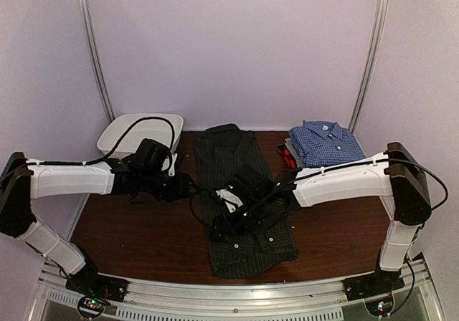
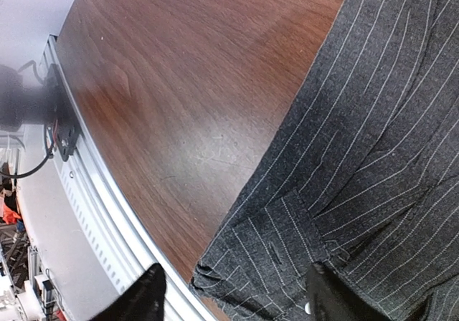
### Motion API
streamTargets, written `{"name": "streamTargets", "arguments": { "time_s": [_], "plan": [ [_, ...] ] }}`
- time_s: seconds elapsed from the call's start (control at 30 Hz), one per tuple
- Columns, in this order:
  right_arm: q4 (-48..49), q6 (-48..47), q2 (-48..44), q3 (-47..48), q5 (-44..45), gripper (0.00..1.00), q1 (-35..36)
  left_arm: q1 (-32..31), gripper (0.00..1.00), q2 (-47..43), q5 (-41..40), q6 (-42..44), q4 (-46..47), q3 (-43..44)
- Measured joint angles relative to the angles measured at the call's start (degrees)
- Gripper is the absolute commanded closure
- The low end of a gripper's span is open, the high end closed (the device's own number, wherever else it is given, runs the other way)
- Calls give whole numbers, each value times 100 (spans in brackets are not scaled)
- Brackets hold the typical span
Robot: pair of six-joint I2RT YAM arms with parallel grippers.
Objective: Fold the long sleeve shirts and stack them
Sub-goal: Place the sleeve of the rectangle-folded shirt, then move the rectangle-folded shirt to the center of the board.
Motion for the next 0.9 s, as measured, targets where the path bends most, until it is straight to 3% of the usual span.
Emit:
{"name": "streamTargets", "arguments": {
  "time_s": [0.27,0.5,0.9],
  "plan": [
    [85,15,-732,-114,584,1,-205,-20,48,4,398,-92,476,-310],
    [658,197,-2035,-1204,962,0,-885,-129,50,114,984,-389,975,-817],
    [1012,540,-2782,-2973,981,0,-1316,-782,60,455,1567,-883,1700,-1172]
  ]
}}
